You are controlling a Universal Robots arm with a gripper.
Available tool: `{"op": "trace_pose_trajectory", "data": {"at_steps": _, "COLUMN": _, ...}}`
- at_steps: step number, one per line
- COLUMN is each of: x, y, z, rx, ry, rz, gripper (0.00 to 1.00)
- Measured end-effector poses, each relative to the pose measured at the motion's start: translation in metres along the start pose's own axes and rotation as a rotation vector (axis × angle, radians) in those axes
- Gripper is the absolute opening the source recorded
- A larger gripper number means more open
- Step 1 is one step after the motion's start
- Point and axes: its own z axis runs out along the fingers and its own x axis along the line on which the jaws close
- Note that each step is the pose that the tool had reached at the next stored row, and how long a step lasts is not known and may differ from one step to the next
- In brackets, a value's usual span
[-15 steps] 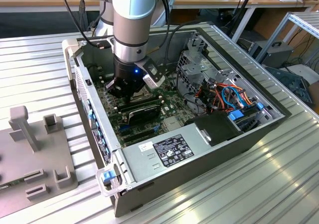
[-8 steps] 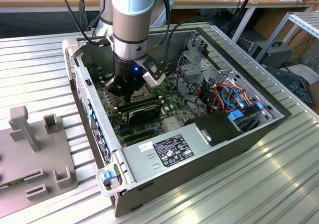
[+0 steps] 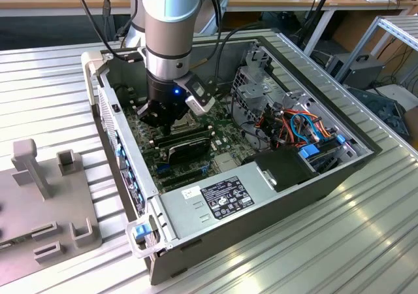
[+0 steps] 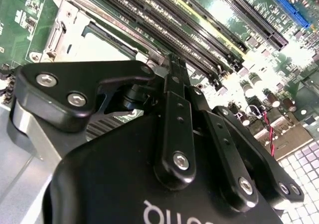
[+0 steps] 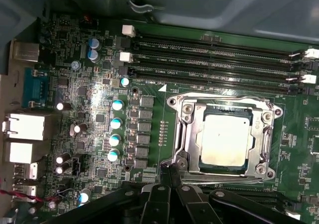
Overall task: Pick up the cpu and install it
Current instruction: 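Install the second cpu locking lever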
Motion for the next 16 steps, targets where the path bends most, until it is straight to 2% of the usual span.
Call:
{"op": "trace_pose_trajectory", "data": {"at_steps": 1, "x": -0.0001, "y": 0.0003, "z": 0.0003, "rx": -0.0033, "ry": -0.0015, "rz": 0.000, "gripper": 0.11}}
{"op": "trace_pose_trajectory", "data": {"at_steps": 3, "x": 0.0000, "y": 0.0004, "z": 0.0005, "rx": -0.0056, "ry": -0.0030, "rz": 0.000, "gripper": 0.11}}
{"op": "trace_pose_trajectory", "data": {"at_steps": 5, "x": 0.0006, "y": 0.0004, "z": 0.0016, "rx": -0.0059, "ry": -0.0066, "rz": 0.000, "gripper": 0.11}}
{"op": "trace_pose_trajectory", "data": {"at_steps": 8, "x": 0.0023, "y": 0.0007, "z": 0.0043, "rx": -0.0054, "ry": -0.0163, "rz": 0.000, "gripper": 0.11}}
{"op": "trace_pose_trajectory", "data": {"at_steps": 10, "x": 0.0034, "y": 0.0008, "z": 0.0054, "rx": -0.0055, "ry": -0.0189, "rz": 0.000, "gripper": 0.11}}
{"op": "trace_pose_trajectory", "data": {"at_steps": 16, "x": 0.0035, "y": 0.0007, "z": 0.0053, "rx": -0.0048, "ry": -0.0189, "rz": 0.000, "gripper": 0.11}}
